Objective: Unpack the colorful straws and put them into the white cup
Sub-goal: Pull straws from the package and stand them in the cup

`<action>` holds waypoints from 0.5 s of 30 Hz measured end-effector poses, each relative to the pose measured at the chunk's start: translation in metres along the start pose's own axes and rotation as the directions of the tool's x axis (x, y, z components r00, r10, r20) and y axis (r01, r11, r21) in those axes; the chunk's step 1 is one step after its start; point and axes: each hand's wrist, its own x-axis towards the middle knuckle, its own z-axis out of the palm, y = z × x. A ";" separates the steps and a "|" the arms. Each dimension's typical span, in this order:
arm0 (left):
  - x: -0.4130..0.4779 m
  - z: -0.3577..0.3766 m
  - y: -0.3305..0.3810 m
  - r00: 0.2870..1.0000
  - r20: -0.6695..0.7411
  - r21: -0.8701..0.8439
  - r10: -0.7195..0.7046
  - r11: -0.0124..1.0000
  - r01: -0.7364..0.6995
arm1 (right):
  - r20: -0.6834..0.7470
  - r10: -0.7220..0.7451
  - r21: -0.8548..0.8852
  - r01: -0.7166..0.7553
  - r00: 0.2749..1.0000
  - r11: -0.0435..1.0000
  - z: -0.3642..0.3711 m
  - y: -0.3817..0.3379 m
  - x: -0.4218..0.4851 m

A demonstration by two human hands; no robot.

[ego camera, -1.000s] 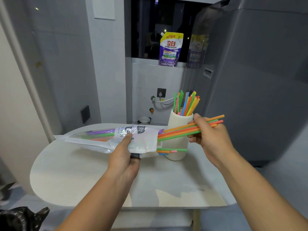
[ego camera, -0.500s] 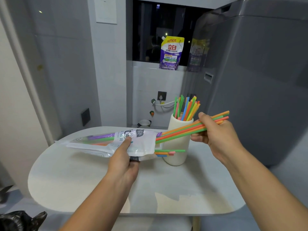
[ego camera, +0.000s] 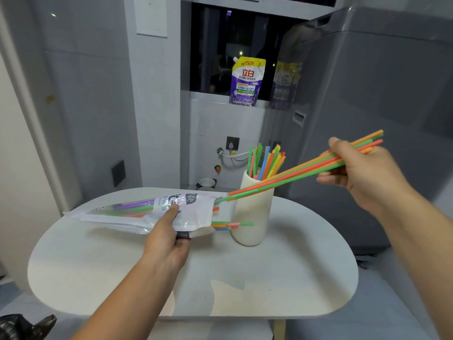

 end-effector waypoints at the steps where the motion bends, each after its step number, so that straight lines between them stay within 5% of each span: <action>1: 0.000 0.000 0.001 1.000 0.002 -0.002 0.003 1.000 -0.003 | -0.009 -0.007 -0.007 0.007 1.000 1.000 -0.005 -0.003 0.001; 15: -0.006 -0.002 -0.014 1.000 0.017 0.029 -0.023 0.999 0.023 | -0.078 -0.222 -0.193 0.203 0.972 0.960 -0.015 -0.066 0.012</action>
